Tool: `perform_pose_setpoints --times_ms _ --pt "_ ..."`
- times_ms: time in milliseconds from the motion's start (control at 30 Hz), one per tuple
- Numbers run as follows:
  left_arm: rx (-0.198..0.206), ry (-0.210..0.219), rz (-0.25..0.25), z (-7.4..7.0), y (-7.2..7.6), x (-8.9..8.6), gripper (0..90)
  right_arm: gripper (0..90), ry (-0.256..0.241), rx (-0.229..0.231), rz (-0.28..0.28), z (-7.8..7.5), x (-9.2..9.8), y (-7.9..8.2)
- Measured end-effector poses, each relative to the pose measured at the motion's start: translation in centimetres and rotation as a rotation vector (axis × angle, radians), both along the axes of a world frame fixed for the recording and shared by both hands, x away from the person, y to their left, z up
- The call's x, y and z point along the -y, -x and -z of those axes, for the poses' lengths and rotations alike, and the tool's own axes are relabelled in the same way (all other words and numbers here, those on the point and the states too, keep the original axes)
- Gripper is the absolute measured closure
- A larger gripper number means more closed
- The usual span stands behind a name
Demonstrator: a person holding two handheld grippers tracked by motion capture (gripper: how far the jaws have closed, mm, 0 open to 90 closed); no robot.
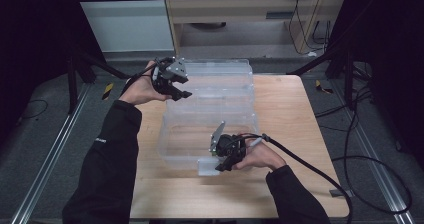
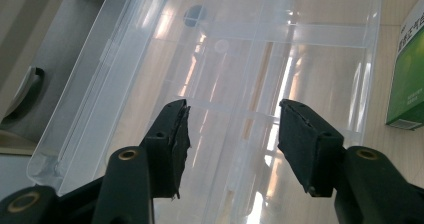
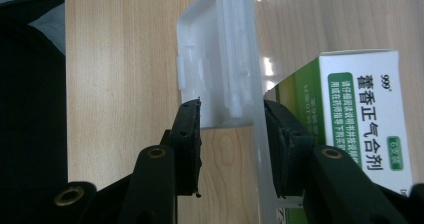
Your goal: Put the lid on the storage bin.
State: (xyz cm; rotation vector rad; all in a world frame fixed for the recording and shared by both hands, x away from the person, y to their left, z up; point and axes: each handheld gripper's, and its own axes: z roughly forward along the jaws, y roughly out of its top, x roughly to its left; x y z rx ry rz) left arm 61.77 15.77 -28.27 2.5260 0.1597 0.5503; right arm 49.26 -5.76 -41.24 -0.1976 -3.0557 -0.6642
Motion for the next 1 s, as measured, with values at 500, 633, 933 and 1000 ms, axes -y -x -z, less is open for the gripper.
perform_pose_setpoints --times_ms 500,633,933,1000 --pt "-0.012 -0.049 0.022 1.1 -1.6 0.7 48.9 61.9 0.003 -0.006 0.001 0.0 0.0 -0.1" --pt "-0.013 -0.071 0.031 1.5 -1.6 0.8 52.0 61.9 0.007 -0.006 0.005 0.0 -0.1 0.0" --pt "-0.027 -0.111 0.029 2.1 -2.1 1.4 57.0 61.9 0.008 -0.002 0.003 0.0 -0.1 0.0" --pt "-0.032 -0.115 0.031 2.2 -2.3 1.5 58.4 61.9 0.009 -0.003 0.002 0.0 -0.1 0.0"
